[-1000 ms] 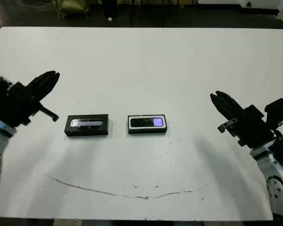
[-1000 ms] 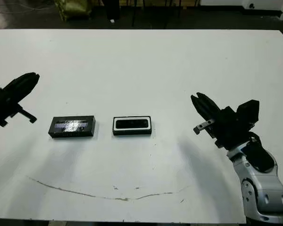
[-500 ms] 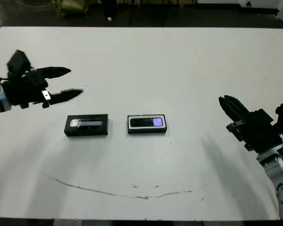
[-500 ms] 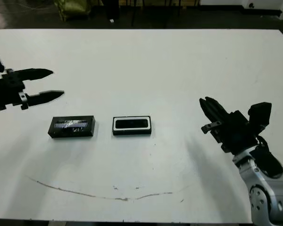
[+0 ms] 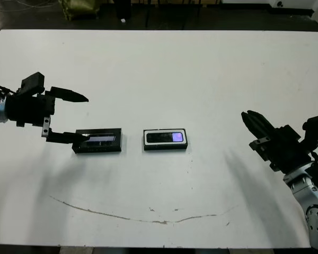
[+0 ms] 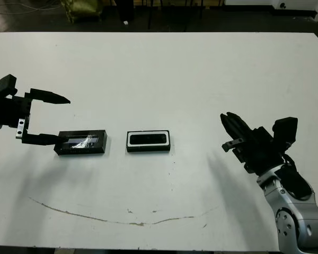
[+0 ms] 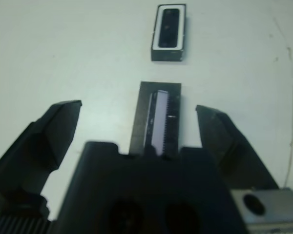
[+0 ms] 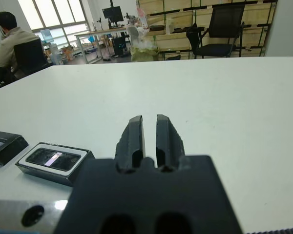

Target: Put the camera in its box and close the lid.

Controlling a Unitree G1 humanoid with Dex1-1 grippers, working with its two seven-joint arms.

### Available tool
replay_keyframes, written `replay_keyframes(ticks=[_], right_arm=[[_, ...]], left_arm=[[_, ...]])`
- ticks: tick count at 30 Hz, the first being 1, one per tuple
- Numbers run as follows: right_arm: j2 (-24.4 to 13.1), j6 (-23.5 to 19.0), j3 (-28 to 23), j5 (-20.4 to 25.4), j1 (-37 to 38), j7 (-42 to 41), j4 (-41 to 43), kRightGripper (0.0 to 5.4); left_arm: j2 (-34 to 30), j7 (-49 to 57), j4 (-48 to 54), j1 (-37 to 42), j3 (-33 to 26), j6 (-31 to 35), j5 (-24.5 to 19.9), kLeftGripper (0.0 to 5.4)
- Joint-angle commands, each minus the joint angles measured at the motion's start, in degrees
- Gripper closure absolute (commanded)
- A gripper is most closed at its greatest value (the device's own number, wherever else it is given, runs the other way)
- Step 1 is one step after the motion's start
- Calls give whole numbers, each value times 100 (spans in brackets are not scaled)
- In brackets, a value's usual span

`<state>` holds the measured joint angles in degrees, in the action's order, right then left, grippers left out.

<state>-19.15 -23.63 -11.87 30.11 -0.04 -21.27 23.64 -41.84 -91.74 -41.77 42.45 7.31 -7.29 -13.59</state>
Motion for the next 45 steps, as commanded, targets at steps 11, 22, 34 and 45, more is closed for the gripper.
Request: replay_keyframes(ticks=[11, 22, 34, 45], right_arm=[[47, -74, 25, 43, 106, 76, 57, 540], [43, -212, 4, 209, 166, 128, 344, 540], [1, -206, 5, 182, 223, 114, 376, 540], [-11, -194, 46, 164, 239, 124, 385, 540]], left_arm=[[212, -76, -477, 337, 963, -531, -91, 1], [359, -76, -831, 330, 1253, -846, 50, 1], [550, -68, -1506, 428, 1011, -1153, 545, 1], [872, 1297, -3066, 884, 926, -1295, 1690, 1]])
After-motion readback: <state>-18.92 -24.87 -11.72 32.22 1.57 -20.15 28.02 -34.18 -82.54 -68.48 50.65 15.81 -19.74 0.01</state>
